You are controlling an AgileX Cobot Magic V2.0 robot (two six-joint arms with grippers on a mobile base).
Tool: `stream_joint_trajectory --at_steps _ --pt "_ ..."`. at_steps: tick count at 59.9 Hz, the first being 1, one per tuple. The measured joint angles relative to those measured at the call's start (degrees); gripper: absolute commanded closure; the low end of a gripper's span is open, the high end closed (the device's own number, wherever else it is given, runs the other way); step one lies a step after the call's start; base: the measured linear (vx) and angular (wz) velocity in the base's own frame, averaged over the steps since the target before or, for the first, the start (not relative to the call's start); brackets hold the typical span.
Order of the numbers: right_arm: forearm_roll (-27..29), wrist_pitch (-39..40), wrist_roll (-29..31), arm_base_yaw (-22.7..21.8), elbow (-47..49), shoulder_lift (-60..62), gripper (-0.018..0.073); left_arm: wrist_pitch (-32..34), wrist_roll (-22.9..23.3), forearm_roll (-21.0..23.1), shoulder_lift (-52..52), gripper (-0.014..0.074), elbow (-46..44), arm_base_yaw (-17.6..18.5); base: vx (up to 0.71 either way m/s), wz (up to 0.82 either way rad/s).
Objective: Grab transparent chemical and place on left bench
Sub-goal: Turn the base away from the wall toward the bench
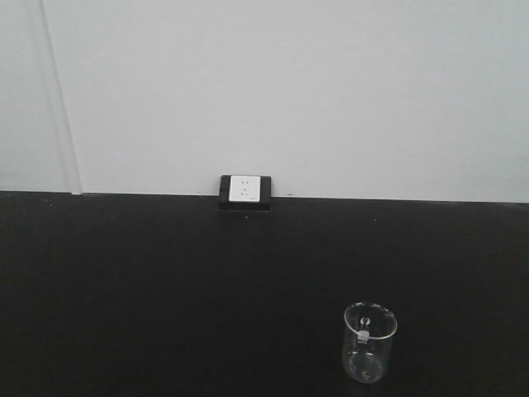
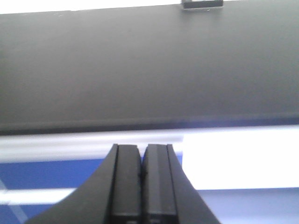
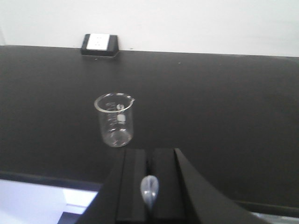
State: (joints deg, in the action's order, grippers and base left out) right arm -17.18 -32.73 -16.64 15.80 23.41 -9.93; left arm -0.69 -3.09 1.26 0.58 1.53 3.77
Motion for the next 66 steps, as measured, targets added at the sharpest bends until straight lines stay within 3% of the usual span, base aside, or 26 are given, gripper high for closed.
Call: stream_joint_trajectory --at_steps 66 --pt "0.0 -0.1 0.0 0.0 0.0 0.0 0.0562 0.0 0.0 0.0 0.0 0.06 0.0 0.0 -0.31 0.43"
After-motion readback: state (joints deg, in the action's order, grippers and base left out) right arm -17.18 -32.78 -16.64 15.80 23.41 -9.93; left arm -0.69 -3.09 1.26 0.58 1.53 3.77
